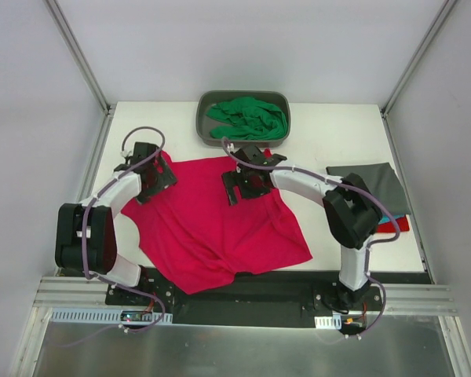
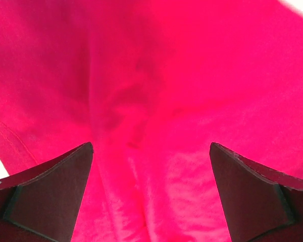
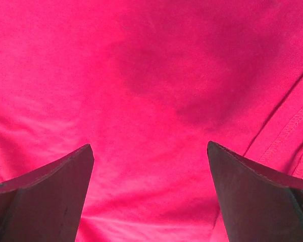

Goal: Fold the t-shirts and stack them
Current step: Flatten out the tshirt

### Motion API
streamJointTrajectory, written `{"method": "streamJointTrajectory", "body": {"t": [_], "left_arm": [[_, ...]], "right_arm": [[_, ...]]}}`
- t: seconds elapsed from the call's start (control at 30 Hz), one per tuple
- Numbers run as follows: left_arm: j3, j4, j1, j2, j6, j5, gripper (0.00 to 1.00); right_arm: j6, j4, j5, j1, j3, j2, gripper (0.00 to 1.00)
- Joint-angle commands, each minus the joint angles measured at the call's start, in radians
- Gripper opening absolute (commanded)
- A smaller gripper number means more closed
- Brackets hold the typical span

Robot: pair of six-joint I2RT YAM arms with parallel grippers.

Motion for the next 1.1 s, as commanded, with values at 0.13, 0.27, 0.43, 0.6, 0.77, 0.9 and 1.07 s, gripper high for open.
{"method": "streamJointTrajectory", "body": {"t": [0.13,0.27,0.43,0.6,0.77,0.9,1.07], "left_arm": [[-0.171,0.034,-0.019,-0.068,-0.068,0.035,0.99],[-0.188,0.037,-0.013,-0.057,-0.061,-0.012,0.99],[-0.208,0.039,0.006,-0.047,-0.067,-0.054,0.99],[-0.21,0.036,0.022,-0.047,-0.045,-0.071,0.99],[-0.208,0.034,0.032,-0.033,-0.048,-0.078,0.99],[-0.208,0.036,0.033,-0.039,-0.041,-0.062,0.99],[-0.185,0.037,0.033,-0.06,-0.022,-0.025,0.99]], "right_arm": [[-0.042,-0.058,0.05,-0.057,0.028,0.074,0.96],[-0.044,-0.044,0.069,-0.113,-0.047,0.06,0.96],[-0.05,-0.044,0.187,-0.233,-0.171,-0.05,0.96],[-0.026,-0.06,0.271,-0.388,-0.254,-0.164,0.96],[-0.042,-0.137,0.363,-0.443,-0.226,-0.23,0.96],[-0.052,-0.156,0.319,-0.436,-0.187,-0.264,0.96],[-0.052,-0.159,0.239,-0.338,-0.168,-0.288,0.96]]}}
